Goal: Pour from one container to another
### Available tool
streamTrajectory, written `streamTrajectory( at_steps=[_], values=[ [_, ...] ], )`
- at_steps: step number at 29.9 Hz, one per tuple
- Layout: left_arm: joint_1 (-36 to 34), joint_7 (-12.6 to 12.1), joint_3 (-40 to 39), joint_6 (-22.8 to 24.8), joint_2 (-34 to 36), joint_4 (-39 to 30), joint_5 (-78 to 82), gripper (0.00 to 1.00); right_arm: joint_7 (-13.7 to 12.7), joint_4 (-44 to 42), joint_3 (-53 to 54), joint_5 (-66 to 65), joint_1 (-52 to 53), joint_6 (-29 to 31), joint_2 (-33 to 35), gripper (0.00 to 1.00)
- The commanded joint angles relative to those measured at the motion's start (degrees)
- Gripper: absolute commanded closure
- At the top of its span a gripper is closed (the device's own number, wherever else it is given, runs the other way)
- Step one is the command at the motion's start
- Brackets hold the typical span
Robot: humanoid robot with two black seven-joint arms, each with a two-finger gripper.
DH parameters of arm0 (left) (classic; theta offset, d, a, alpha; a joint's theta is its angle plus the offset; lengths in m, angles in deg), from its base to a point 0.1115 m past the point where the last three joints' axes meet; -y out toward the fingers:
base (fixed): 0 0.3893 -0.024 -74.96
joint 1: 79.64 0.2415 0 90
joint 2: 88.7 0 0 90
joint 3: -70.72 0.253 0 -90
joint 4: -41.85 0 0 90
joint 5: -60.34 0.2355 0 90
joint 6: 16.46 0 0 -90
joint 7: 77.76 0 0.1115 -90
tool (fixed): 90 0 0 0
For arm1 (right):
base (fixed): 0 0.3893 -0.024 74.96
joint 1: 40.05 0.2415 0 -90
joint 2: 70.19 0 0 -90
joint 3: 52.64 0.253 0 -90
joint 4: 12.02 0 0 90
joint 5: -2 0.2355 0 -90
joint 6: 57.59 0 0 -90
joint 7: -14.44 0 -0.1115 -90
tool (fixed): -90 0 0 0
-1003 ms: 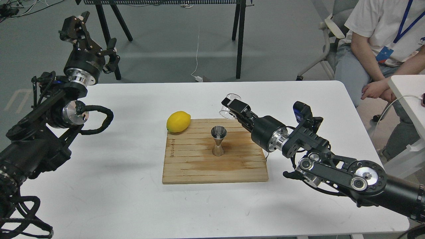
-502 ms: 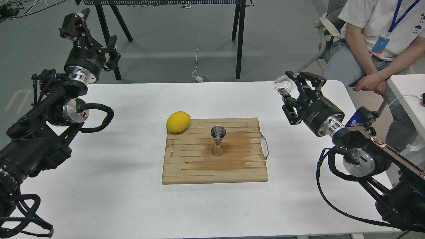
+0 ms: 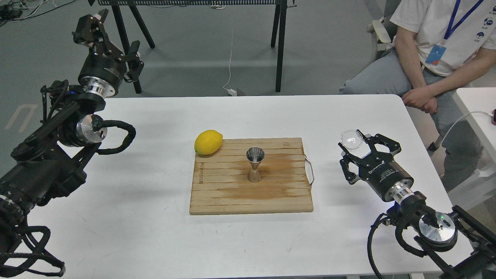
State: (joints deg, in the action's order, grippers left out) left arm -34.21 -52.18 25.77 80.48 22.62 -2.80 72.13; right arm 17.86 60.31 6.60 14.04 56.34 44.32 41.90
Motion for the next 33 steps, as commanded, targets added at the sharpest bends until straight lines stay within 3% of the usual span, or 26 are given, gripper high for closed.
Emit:
streamTrajectory(
  at_steps=[1, 10, 16, 33],
  values=[
    [0.0, -0.09, 0.04, 0.01, 0.04, 0.0, -0.01, 0.0, -0.08, -2.99, 0.18, 1.58, -0.67, 2.24, -0.2, 0.69],
    [0.0, -0.18, 0.48, 0.01, -0.05, 0.0, 0.43, 0.0, -0.52, -7.81, 0.0, 8.17, -1.28, 4.17, -2.13, 0.69],
    [0.09, -0.27, 0.83, 0.27, -0.05, 0.0, 0.52, 0.0, -4.38, -19.59, 0.27, 8.17, 2.31, 8.4, -5.65, 0.69],
    [0.18, -0.27, 1.09, 0.27, -0.49, 0.0, 0.61, 0.0, -4.56, -25.84, 2.72, 11.16, 6.45, 7.96, -9.78, 0.69]
  ],
)
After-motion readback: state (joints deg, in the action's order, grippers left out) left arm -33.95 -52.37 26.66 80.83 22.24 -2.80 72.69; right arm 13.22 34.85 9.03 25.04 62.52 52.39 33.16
